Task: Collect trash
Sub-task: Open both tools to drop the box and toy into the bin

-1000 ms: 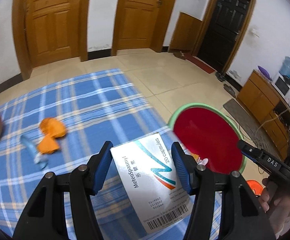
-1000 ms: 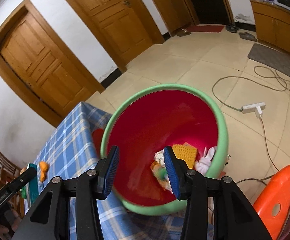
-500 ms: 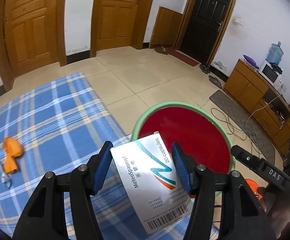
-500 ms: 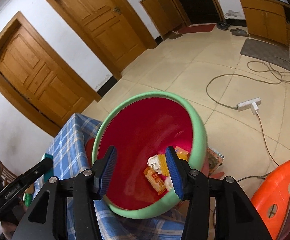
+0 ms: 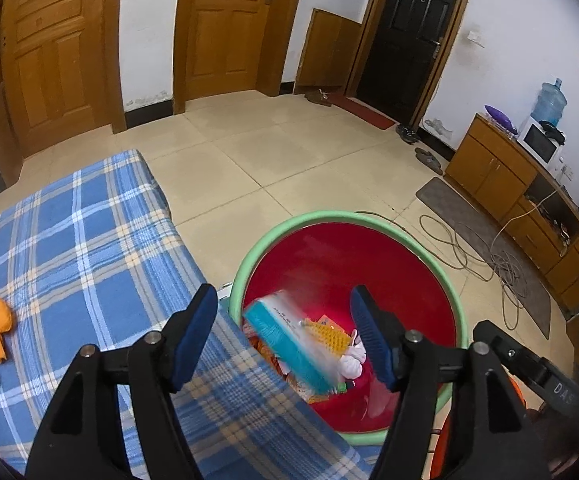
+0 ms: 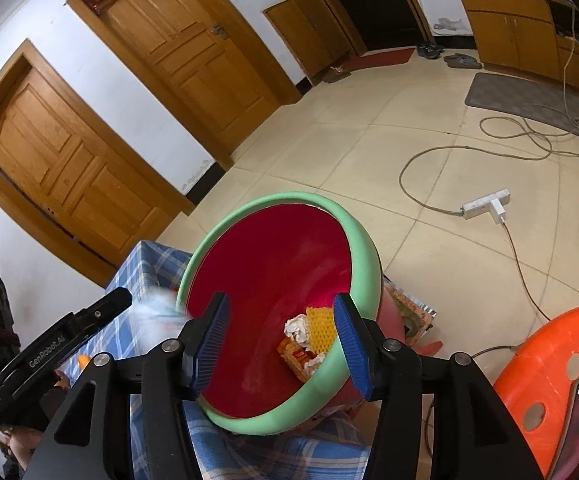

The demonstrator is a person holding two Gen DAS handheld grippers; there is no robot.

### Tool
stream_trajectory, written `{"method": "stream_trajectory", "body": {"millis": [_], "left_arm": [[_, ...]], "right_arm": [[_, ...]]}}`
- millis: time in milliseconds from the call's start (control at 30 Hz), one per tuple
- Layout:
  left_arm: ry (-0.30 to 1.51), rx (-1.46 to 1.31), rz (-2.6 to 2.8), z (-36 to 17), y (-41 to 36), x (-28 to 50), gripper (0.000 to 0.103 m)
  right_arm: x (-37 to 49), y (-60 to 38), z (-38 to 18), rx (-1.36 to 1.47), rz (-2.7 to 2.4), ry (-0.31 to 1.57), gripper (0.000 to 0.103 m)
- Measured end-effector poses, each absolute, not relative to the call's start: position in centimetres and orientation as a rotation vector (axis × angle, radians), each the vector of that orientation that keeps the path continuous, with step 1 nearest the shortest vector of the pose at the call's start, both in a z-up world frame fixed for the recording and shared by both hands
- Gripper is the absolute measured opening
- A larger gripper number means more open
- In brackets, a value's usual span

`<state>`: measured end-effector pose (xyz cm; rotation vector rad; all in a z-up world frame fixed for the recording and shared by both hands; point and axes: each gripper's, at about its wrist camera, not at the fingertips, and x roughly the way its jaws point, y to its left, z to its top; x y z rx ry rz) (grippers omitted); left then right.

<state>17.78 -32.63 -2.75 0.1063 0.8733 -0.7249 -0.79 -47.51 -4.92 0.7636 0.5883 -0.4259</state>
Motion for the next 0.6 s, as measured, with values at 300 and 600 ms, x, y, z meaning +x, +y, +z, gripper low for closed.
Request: {"method": "stream_trajectory", "body": {"millis": [300,600], "left_arm": [[0.879,0.066,-0.686,-2.5,-30.5,17.8,0.069],[0.894,-0.006,-0.616,-2.2,-25.8,17.7,0.069]], "right_arm": [[-0.7,-47.0,-4.9,0.768,-0.411,0.594,0.056],[-0.4,-45.9,-4.5,0.757,-0.386,0.604,0.057]]}}
